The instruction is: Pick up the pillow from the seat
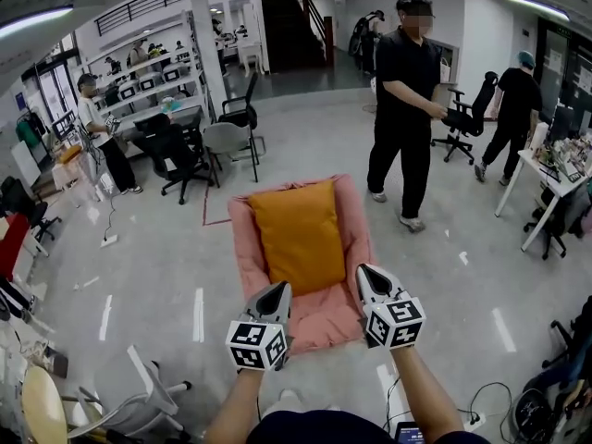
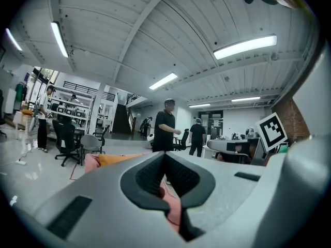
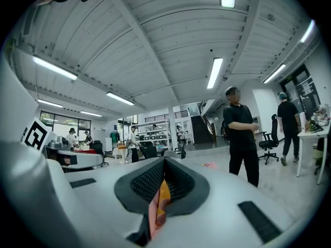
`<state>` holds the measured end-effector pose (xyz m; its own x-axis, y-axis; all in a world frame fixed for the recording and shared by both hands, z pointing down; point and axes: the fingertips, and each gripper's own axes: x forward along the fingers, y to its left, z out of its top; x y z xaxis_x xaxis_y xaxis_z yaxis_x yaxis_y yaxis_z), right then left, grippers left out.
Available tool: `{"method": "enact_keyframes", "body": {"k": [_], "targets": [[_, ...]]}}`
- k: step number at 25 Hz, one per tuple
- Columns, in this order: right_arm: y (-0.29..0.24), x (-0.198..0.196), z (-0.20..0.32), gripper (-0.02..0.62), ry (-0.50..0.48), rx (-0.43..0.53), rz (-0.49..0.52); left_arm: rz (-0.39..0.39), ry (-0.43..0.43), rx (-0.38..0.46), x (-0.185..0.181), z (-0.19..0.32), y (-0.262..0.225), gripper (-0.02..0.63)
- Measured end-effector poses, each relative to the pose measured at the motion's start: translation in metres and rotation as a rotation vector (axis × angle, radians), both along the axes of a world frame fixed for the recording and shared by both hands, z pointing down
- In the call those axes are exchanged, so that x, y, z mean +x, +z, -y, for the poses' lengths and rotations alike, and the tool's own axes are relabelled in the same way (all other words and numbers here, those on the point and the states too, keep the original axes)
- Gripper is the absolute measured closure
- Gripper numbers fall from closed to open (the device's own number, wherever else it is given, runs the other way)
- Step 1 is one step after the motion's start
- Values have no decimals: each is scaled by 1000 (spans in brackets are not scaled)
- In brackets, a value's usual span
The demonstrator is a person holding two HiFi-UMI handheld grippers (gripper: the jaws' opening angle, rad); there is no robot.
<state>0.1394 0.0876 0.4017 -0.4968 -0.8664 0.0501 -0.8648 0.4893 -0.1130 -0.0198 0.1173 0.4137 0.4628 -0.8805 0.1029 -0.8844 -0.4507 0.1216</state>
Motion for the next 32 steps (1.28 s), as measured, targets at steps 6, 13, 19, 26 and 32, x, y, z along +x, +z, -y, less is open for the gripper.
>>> {"method": "enact_keyframes", "body": {"k": [6,13,19,26,32], "targets": [[2,7,9,578,-5,5,-2,9,3,13,8,10,-4,603],[7,15,31,578,1,-5,-9,-6,13,0,16,34,2,603],[8,20,56,578,5,-8,-17,-14,17,-2,21,60,4,603],[4,10,90,578,-6,-6,-22,-29,5,1,11,94,-1,603],[4,-3,125,578,-4,-10,-24,-30,6,1,-3,131,-3,603]]}}
